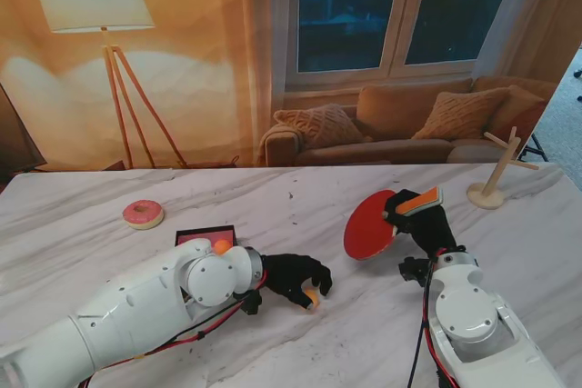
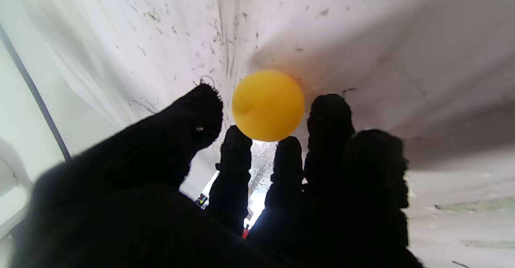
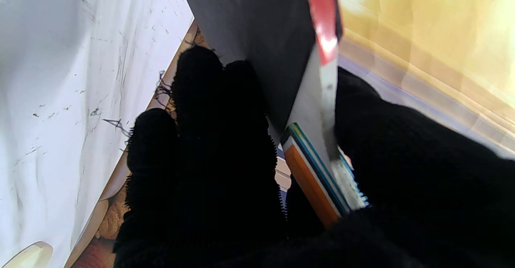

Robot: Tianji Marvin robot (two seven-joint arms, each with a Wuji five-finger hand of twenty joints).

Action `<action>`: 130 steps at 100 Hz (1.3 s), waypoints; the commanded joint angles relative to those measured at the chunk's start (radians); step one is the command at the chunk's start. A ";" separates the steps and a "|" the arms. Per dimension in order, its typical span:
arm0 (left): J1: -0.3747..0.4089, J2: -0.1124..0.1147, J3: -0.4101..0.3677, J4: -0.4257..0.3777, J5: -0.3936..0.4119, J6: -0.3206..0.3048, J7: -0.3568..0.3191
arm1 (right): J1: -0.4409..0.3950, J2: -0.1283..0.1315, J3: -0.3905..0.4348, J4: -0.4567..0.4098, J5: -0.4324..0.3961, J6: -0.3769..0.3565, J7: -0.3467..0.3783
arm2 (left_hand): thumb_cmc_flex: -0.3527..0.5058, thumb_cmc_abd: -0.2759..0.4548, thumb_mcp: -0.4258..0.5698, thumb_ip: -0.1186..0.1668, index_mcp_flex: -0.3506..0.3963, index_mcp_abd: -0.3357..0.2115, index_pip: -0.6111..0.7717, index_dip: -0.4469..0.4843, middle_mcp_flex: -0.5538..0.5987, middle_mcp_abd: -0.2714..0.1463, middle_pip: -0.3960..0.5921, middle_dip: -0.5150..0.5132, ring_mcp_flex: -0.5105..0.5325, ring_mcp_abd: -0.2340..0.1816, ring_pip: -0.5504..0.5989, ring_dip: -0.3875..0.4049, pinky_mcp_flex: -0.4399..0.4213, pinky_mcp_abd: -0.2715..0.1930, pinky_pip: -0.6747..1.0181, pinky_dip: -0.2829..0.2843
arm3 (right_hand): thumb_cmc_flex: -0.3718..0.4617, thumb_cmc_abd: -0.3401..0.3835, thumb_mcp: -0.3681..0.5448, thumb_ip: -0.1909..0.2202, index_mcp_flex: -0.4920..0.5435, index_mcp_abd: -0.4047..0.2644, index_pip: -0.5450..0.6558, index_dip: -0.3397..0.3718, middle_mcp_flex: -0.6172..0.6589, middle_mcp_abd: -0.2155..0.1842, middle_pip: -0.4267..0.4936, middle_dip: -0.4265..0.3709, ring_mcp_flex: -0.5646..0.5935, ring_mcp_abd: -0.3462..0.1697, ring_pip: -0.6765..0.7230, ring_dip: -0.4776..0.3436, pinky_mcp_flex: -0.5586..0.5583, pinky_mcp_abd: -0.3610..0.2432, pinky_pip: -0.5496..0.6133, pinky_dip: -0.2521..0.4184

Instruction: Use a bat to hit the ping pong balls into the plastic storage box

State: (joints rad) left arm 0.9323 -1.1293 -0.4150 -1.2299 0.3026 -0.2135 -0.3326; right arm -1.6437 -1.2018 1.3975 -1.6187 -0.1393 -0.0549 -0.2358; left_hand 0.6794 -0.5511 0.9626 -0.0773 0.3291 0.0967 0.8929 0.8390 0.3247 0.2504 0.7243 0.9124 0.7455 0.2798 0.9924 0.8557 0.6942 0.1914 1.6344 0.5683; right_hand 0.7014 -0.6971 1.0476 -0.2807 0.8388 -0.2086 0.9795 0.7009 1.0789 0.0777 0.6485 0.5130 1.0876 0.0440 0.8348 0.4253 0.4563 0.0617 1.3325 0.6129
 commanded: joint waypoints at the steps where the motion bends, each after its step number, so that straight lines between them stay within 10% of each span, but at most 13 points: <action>1: -0.006 -0.011 0.009 0.018 -0.007 0.002 -0.015 | 0.000 -0.003 0.001 0.000 0.002 -0.002 0.011 | 0.017 -0.044 0.034 0.006 0.022 0.015 0.025 0.021 -0.026 0.015 0.026 0.029 0.033 0.057 0.003 -0.006 0.036 -0.164 0.021 -0.019 | 0.150 0.097 0.175 0.034 0.213 -0.005 0.148 0.036 0.052 -0.214 0.032 -0.010 -0.068 -0.080 -0.021 -0.011 -0.012 -0.021 0.017 0.011; 23: 0.006 -0.003 -0.001 -0.006 -0.002 0.012 -0.019 | 0.000 -0.004 0.000 0.001 0.004 -0.003 0.010 | 0.045 -0.049 0.057 0.008 0.056 0.007 0.047 0.034 -0.008 0.011 0.037 0.038 0.032 0.054 0.000 -0.007 0.029 -0.162 0.008 -0.024 | 0.150 0.097 0.175 0.035 0.214 -0.004 0.148 0.036 0.052 -0.215 0.032 -0.009 -0.067 -0.081 -0.021 -0.011 -0.012 -0.021 0.018 0.011; 50: 0.016 -0.003 -0.006 -0.013 0.005 0.006 -0.006 | 0.000 -0.004 -0.002 0.001 0.007 0.000 0.010 | 0.176 -0.158 0.086 -0.081 0.164 -0.025 0.202 0.000 0.110 -0.010 0.085 0.051 0.071 0.053 0.001 -0.021 0.067 -0.155 -0.001 -0.048 | 0.150 0.096 0.175 0.034 0.214 -0.004 0.148 0.036 0.053 -0.212 0.032 -0.009 -0.067 -0.080 -0.021 -0.011 -0.012 -0.021 0.018 0.012; 66: 0.018 -0.001 -0.007 -0.020 0.002 0.010 -0.013 | 0.002 -0.004 -0.003 0.004 0.007 -0.003 0.010 | 0.233 -0.164 0.100 -0.084 0.219 -0.032 0.263 -0.067 0.245 -0.032 0.040 0.219 0.111 0.065 -0.028 -0.017 0.092 -0.138 -0.006 -0.073 | 0.150 0.096 0.175 0.034 0.214 -0.005 0.148 0.037 0.053 -0.212 0.033 -0.008 -0.068 -0.080 -0.021 -0.011 -0.012 -0.021 0.017 0.012; 101: 0.004 -0.007 0.004 -0.003 -0.024 0.015 -0.027 | 0.007 -0.004 -0.010 0.006 0.012 0.003 0.014 | 0.149 -0.169 -0.008 -0.124 0.227 -0.023 0.146 -0.200 0.191 -0.026 -0.034 -0.106 0.032 0.106 -0.075 -0.049 0.017 -0.084 -0.057 -0.042 | 0.150 0.096 0.176 0.034 0.213 -0.004 0.148 0.037 0.054 -0.211 0.033 -0.008 -0.068 -0.079 -0.021 -0.011 -0.013 -0.021 0.017 0.012; 123: -0.002 -0.009 0.014 0.005 -0.020 0.004 -0.024 | 0.013 -0.004 -0.013 0.010 0.015 0.002 0.018 | 0.214 -0.157 0.034 -0.109 0.240 -0.027 0.131 -0.194 0.197 -0.020 -0.034 -0.122 0.050 0.090 -0.063 -0.048 0.033 -0.096 -0.055 -0.036 | 0.150 0.095 0.176 0.034 0.214 -0.002 0.148 0.037 0.054 -0.209 0.033 -0.008 -0.068 -0.079 -0.020 -0.011 -0.013 -0.021 0.017 0.013; 130: -0.004 -0.010 0.017 0.007 -0.018 0.005 -0.021 | 0.013 -0.004 -0.014 0.010 0.016 0.003 0.019 | 0.241 -0.168 0.058 -0.105 0.252 -0.021 0.196 -0.204 0.249 -0.018 -0.033 0.013 0.083 0.068 -0.056 -0.050 0.062 -0.117 -0.051 -0.062 | 0.151 0.096 0.177 0.034 0.215 -0.002 0.147 0.037 0.054 -0.211 0.033 -0.008 -0.068 -0.079 -0.020 -0.011 -0.014 -0.020 0.017 0.013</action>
State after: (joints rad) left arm 0.9308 -1.1338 -0.4001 -1.2272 0.2806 -0.2072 -0.3429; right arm -1.6322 -1.2021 1.3849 -1.6078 -0.1276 -0.0573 -0.2314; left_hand 0.8704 -0.6773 0.9738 -0.1780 0.5405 0.0832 1.0311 0.6330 0.5549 0.2349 0.6863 0.8299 0.7837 0.2801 0.9198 0.8073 0.7148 0.2007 1.5715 0.5180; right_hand 0.7014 -0.6973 1.0476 -0.2807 0.8394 -0.2077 0.9794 0.7009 1.0823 0.0777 0.6485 0.5113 1.0876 0.0444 0.8348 0.4253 0.4516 0.0617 1.3326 0.6129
